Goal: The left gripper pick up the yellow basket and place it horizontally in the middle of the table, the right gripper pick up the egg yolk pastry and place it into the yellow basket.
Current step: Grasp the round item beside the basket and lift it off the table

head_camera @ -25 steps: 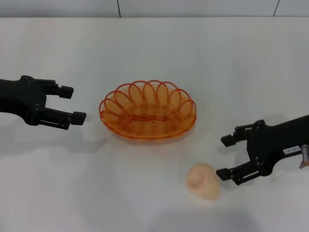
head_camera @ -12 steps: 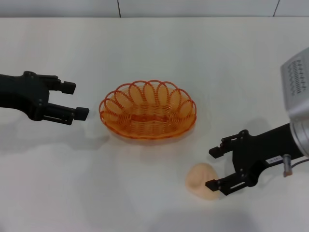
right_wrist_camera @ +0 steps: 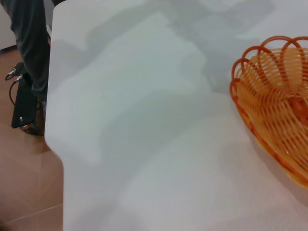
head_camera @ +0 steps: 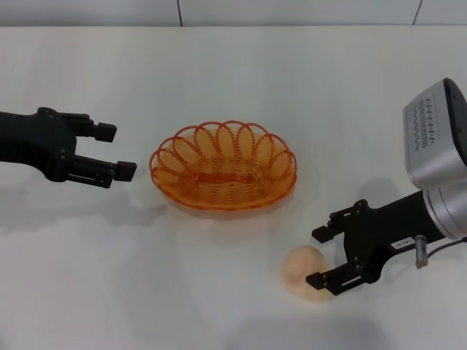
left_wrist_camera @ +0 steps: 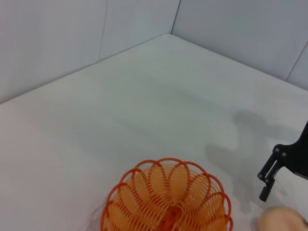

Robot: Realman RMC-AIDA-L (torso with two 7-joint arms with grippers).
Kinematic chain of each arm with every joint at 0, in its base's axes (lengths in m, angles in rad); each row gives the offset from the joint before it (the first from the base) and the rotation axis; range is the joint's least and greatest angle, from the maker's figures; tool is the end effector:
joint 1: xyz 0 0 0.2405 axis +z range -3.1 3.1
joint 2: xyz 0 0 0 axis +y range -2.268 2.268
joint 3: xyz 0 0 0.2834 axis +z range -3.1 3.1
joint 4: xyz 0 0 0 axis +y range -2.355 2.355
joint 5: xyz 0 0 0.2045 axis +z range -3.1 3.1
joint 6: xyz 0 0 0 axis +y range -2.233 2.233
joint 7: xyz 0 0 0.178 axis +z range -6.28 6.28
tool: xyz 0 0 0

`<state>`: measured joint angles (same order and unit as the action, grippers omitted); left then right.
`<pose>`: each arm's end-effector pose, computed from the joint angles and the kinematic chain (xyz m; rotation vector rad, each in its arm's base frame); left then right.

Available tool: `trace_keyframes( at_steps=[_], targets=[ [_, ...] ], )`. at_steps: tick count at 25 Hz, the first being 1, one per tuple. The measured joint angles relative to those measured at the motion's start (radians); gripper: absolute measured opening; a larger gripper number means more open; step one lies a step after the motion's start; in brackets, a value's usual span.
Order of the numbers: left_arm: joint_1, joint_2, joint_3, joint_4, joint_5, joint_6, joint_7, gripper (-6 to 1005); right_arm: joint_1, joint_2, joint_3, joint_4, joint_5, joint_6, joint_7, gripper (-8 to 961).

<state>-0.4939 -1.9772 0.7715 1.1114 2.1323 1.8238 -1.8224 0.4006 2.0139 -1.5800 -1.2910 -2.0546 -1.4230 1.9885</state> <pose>-0.2598 0.3399 0.0421 -2.8548 -0.7206 -0.3104 0.2149 0.3057 -0.0845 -3.0783 0.4016 -0.0764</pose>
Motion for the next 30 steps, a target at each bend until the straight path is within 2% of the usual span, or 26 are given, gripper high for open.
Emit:
trace_keyframes(
  at_steps=[5, 11, 25, 30],
  targets=[
    [0.002, -0.002, -0.004, -0.001, 0.000, 0.000, -0.001, 892, 0.001, 0.000, -0.004, 0.002, 0.000, 0.001, 0.001, 731],
    [0.004, -0.002, -0.005, -0.002, 0.000, -0.006, -0.002, 892, 0.001, 0.000, -0.005, 0.005, -0.008, -0.002, 0.001, 521],
    [0.013, 0.002, -0.005, -0.002, 0.000, -0.006, 0.001, 888, -0.002, -0.001, 0.029, -0.047, 0.004, -0.045, 0.040, 267],
    [0.027, 0.005, -0.006, -0.002, 0.001, -0.005, 0.002, 888, -0.001, 0.000, 0.075, -0.102, 0.017, -0.064, 0.056, 230]
  ],
)
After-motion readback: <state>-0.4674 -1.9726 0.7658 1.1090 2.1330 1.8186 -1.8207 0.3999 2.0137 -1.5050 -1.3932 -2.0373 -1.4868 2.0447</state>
